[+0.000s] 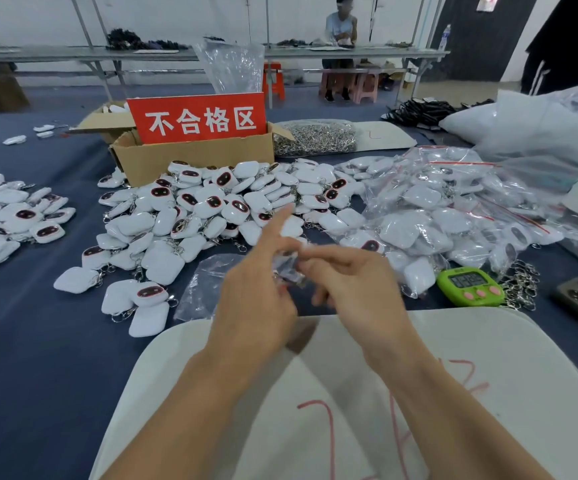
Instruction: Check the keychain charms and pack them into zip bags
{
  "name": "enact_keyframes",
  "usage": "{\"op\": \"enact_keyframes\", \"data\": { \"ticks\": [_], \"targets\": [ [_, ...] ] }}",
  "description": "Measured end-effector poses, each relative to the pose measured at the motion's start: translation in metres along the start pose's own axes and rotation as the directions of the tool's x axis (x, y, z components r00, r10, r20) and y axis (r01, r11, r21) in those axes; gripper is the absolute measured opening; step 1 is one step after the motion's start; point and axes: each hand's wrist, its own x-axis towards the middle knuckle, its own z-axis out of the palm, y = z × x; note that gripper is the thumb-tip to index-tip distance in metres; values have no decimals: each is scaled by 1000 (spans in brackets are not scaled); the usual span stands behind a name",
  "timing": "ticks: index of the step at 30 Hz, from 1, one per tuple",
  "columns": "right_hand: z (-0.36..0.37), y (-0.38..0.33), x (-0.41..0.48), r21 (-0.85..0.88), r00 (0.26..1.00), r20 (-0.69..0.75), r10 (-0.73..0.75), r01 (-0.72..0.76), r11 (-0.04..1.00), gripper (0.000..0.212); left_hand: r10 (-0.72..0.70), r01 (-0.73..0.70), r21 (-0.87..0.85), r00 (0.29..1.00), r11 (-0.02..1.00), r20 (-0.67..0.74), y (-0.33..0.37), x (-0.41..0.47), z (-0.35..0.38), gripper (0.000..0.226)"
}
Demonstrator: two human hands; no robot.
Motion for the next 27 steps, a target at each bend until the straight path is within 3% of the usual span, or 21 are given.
{"op": "enact_keyframes", "data": {
  "ticks": [2, 4, 6, 9, 12, 14, 16, 19, 21, 23, 25, 27],
  "targets": [
    [-7, 4, 5, 53, 983, -182, -12, 22, 998, 15, -129, 102, -137, 971, 985, -200, -5, 9, -4, 103],
    [-4, 13, 9, -149, 965, -258, -42, 3, 989, 17, -226, 86, -350, 895, 933, -383, -7, 20, -16, 86],
    [7, 23, 10, -430, 981, -164, -106, 26, 902, 31, -214, -35, -409, 811, 912, -545, -2, 29, -33, 75],
    [26, 32, 19, -654, 976, 92, -197, 208, 728, 47, -73, -144, -276, 759, 950, -646, 7, 31, -48, 77],
    [38, 33, 41, -755, 964, 188, -189, 265, 599, 55, 96, -151, -53, 826, 987, -556, 12, 17, -38, 85],
    [44, 31, 51, -791, 977, 189, -104, 214, 574, 58, 160, -146, 68, 912, 987, -378, 11, 8, -22, 93],
    [44, 32, 55, -794, 973, 199, -118, 231, 562, 48, 71, -61, 59, 981, 996, -178, 12, 3, -8, 103],
    [35, 30, 49, -736, 972, 183, -147, 234, 635, 27, -60, 62, 75, 998, 995, -24, 8, 4, 3, 112],
    [30, 27, 44, -802, 953, 240, -185, 302, 516, 21, -109, 106, 93, 994, 990, 28, -2, 8, 3, 107],
    [25, 29, 40, -806, 929, 272, -251, 363, 468, 13, -177, 155, 152, 974, 976, 141, -14, 12, 1, 95],
    [20, 27, 30, -722, 949, 113, -295, 282, 632, 14, -225, 164, 262, 948, 951, 224, -21, 11, 1, 88],
    [13, 24, 22, -509, 963, -144, -227, 125, 852, 16, -225, 135, 350, 946, 927, 231, -20, 8, 3, 81]
  ]
}}
